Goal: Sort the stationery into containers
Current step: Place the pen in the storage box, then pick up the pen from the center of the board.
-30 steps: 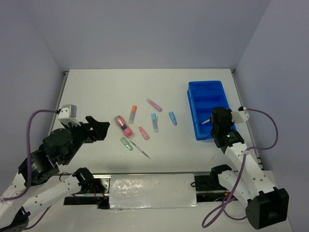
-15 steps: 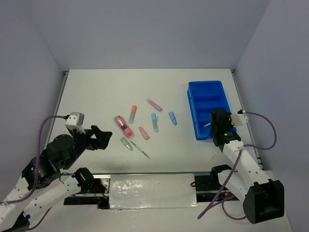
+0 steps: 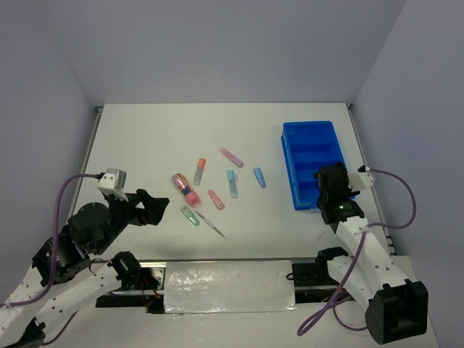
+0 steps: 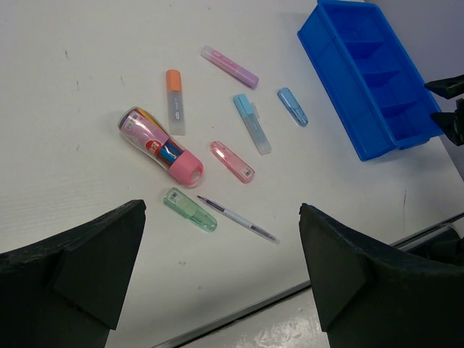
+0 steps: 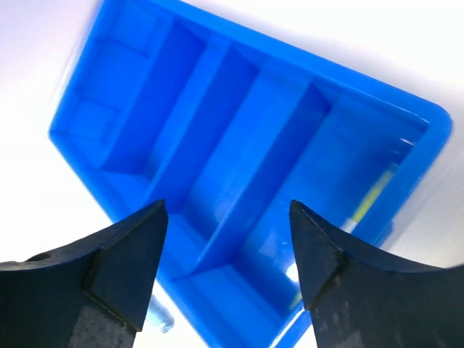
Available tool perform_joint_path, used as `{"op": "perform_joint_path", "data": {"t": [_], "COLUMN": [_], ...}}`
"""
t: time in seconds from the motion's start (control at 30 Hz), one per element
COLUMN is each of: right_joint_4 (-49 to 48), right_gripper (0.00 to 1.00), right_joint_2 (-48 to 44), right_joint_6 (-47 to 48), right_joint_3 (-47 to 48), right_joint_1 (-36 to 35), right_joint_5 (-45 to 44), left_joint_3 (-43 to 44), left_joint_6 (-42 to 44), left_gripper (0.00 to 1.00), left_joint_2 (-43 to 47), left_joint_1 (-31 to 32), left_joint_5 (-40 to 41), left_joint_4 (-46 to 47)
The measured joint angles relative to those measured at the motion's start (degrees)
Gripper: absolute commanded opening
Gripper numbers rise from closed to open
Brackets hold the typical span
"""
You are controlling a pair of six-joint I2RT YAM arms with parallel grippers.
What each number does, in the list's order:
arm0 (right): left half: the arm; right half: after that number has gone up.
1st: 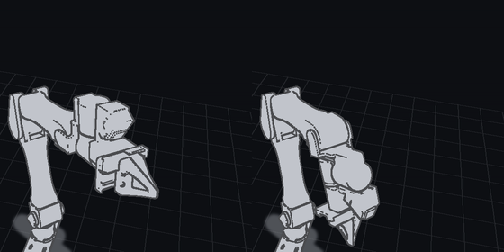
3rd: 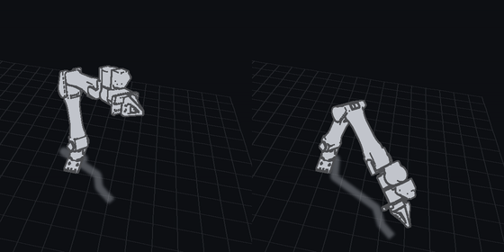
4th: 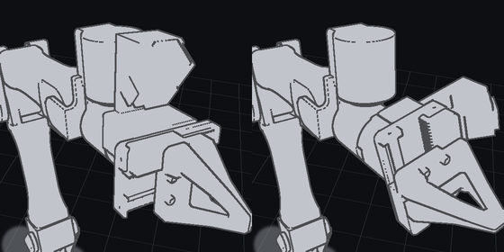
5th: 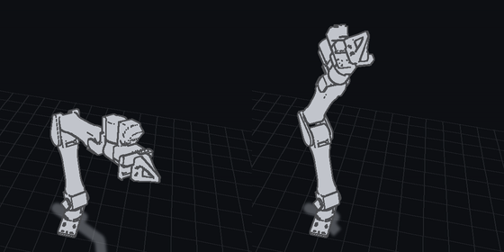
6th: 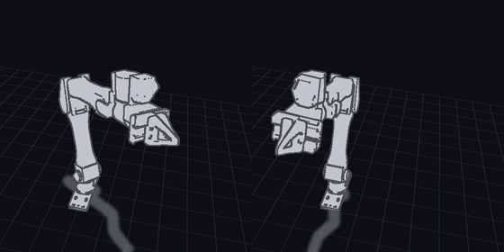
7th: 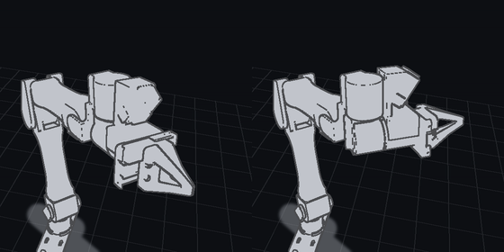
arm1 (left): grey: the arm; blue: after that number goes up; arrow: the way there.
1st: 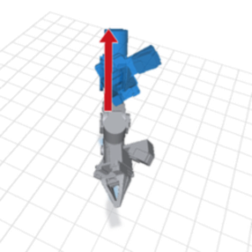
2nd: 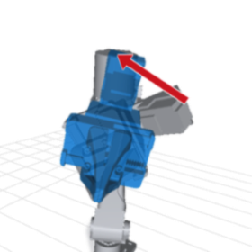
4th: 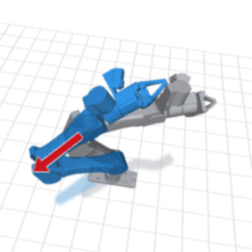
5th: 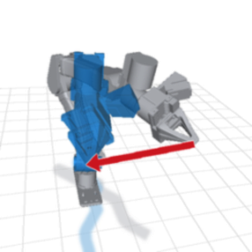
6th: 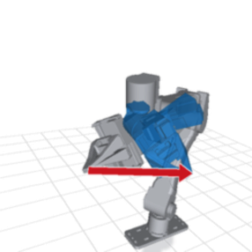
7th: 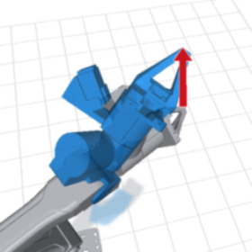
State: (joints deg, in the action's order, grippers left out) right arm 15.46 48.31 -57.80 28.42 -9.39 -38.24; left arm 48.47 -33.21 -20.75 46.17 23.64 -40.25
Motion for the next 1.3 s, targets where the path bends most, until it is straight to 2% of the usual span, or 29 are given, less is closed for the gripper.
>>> {"op": "perform_joint_path", "data": {"t": [0.17,0.3,0.4,0.5,0.6,0.73,0.83,1.0,1.1,1.3], "right_joint_4": [0.3,-6.1,-8.4,-7.9,-7.3,-6.3,-3.7,-0.9,0.2,3.3], "right_gripper": [0.77,0.76,0.75,0.75,0.71,0.67,0.63,0.62,0.59,0.55], "right_joint_2": [-3.8,-7.2,-5.0,4.4,16.0,26.9,34.0,46.2,49.8,55.0], "right_joint_6": [3.5,10.3,16.2,22.6,27.2,31.2,34.7,39.9,41.4,43.5], "right_joint_3": [3.0,4.1,7.0,15.3,23.0,25.7,27.5,34.8,36.5,40.0], "right_joint_1": [0.0,-0.1,-4.2,-13.5,-19.9,-27.0,-35.1,-47.7,-51.6,-54.0], "right_joint_5": [2.8,12.6,20.1,22.9,25.0,25.6,27.4,29.0,29.7,30.3], "left_joint_3": [0.0,0.0,0.0,0.0,0.0,0.0,0.0,0.0,0.0,0.0], "left_joint_6": [-0.1,-1.1,-3.1,-4.4,-4.8,-4.9,-5.2,-5.8,-5.8,-5.8], "left_gripper": [0.99,0.99,0.99,0.99,0.99,0.99,0.99,0.99,0.99,0.99], "left_joint_2": [0.0,0.0,-0.1,-0.2,-0.9,-3.3,-5.0,-5.4,-5.4,-5.4], "left_joint_1": [0.0,0.0,0.0,0.0,0.0,-0.5,-1.1,-2.5,-2.6,-2.7], "left_joint_5": [0.1,2.2,5.3,7.6,8.5,9.1,9.4,9.4,9.3,8.7], "left_joint_4": [0.0,-0.5,-2.1,-3.4,-3.9,-4.3,-4.8,-4.8,-4.7,-4.7]}}
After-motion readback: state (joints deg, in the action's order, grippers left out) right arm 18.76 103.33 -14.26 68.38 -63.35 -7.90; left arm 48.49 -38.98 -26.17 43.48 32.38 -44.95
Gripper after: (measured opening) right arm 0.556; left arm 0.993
